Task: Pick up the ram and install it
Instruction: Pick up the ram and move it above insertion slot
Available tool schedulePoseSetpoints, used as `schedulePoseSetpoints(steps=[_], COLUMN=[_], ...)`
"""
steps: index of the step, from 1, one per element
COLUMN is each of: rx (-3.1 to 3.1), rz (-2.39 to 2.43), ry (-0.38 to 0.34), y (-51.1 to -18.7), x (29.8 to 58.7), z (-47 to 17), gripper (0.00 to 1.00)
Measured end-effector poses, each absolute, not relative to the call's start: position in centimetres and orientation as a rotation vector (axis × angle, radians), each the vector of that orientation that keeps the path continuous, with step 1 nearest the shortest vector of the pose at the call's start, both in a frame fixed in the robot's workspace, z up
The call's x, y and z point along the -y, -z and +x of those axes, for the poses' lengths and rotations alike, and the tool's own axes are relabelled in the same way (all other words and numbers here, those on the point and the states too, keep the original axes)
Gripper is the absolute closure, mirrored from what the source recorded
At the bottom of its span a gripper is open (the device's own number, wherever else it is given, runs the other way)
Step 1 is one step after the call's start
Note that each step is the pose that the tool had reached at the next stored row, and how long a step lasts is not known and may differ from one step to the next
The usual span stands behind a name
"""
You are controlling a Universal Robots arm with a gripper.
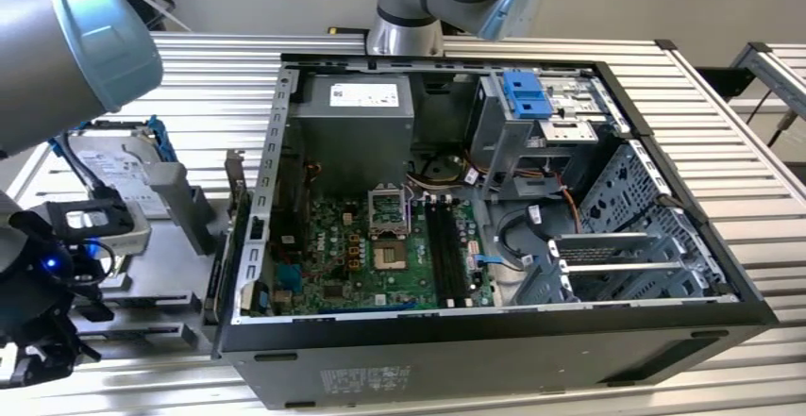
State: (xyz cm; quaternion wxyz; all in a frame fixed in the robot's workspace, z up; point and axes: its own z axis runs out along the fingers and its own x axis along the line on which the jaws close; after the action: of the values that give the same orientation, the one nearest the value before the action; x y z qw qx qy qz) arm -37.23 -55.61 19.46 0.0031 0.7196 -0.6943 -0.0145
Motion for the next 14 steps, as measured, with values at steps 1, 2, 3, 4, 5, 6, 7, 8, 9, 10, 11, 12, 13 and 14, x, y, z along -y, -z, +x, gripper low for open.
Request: schedulePoseSetpoints(steps=[1,2,3,4,5,6,7,8,9,10,11,12,13,14], rx=[2.177,2.177,2.177,2.177,2.177,2.177,2.177,2.177,2.177,2.177,2.177,2.177,2.177,2.177], rz=[2.256,2.256,2.256,2.256,2.256,2.256,2.256,2.256,2.256,2.256,2.256,2.256,2.256,2.256], ry=[0.046,0.046,0.046,0.046,0.046,0.046,0.046,0.046,0.046,0.046,0.046,0.046,0.046,0.046], y=[-19.35,-19.34,-19.34,-19.34,-19.33,-19.33,-19.33,-19.33,-19.33,-19.33,-19.32,-19.33,-19.33,-19.33], x=[55.61,55.61,55.61,55.61,55.61,55.61,55.61,55.61,55.61,55.61,55.61,55.61,55.61,55.61], z=[-37.23,-37.24,-37.24,-37.24,-37.23,-37.23,-37.23,-37.23,-37.23,-37.23,-37.23,-37.23,-37.23,-37.24], gripper=[0.00,0.00,0.00,0.00,0.00,0.00,0.00,0.00,0.00,1.00,1.00,1.00,1.00,1.00])
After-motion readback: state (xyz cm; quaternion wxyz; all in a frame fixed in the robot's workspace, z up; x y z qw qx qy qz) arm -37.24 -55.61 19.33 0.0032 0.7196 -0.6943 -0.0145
